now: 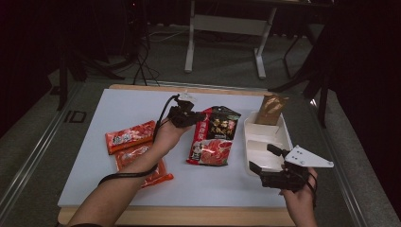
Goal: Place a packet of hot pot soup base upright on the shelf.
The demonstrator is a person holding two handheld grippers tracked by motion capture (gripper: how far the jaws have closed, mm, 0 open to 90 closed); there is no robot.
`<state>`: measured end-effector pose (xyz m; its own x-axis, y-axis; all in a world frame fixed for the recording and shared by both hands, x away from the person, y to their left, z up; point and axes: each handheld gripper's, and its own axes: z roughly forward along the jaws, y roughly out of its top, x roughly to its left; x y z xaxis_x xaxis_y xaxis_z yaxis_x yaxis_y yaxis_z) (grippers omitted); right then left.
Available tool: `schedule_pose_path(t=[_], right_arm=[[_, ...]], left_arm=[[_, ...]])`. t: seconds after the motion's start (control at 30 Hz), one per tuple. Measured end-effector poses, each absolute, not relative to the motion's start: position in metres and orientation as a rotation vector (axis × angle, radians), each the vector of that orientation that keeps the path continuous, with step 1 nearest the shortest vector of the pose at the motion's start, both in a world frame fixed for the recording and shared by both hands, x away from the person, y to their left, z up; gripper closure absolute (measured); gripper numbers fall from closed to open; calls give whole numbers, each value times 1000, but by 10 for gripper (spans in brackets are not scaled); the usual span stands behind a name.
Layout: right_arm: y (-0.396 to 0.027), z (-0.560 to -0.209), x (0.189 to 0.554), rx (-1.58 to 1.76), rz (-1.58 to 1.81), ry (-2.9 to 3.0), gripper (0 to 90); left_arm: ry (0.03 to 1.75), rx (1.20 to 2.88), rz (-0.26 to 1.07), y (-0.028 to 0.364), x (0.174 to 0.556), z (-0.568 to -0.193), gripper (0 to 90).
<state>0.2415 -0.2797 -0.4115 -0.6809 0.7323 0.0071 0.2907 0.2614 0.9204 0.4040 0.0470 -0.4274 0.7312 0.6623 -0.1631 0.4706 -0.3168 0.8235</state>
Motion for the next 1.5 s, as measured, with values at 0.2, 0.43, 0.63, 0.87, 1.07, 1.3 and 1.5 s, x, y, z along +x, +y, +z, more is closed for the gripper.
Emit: schedule_pose_path(t=[0.2, 0.43, 0.63, 0.87, 1.07, 1.3, 1.5], right_arm=[[-282, -411, 244, 973, 1418, 2108, 105], [-283, -403, 254, 976, 1410, 2102, 166], [-274, -398, 275, 978, 1403, 2117, 177], [-262, -396, 300, 994, 1453, 2153, 319], [-255, -397, 315, 1023, 1473, 2189, 369], [-253, -390, 322, 1009, 1488, 2227, 504], [-254, -385, 320, 988, 1536, 2233, 639]], left_arm=[[822, 1957, 235, 50, 393, -419, 868], [796, 1926, 223, 58, 381, -413, 868], [782, 1879, 204, 63, 370, -407, 868], [763, 1830, 168, 64, 359, -401, 868], [738, 1796, 154, 61, 353, -392, 868], [702, 1780, 127, 53, 346, -388, 867], [685, 1774, 123, 48, 339, -386, 866]])
